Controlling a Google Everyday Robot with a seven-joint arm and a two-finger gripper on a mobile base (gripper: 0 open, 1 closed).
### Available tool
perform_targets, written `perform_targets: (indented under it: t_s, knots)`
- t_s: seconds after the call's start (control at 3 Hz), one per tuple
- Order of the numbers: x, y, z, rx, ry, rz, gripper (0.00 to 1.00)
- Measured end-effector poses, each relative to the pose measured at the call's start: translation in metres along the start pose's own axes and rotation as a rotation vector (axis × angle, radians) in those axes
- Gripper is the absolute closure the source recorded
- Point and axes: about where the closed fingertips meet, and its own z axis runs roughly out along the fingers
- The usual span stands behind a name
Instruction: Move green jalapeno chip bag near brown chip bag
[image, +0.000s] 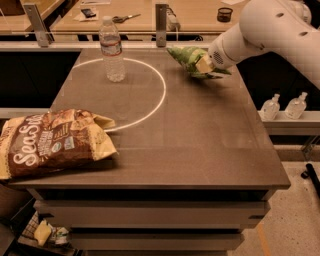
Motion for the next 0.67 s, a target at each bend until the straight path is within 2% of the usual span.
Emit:
perform_targets:
  t_s: [0.33, 0.67]
  knots:
    - [0.01, 0.012, -0.026, -0.033, -0.012, 0.028, 1.0]
    - [0.021, 0.02, -0.056, -0.03, -0.025, 0.059, 1.0]
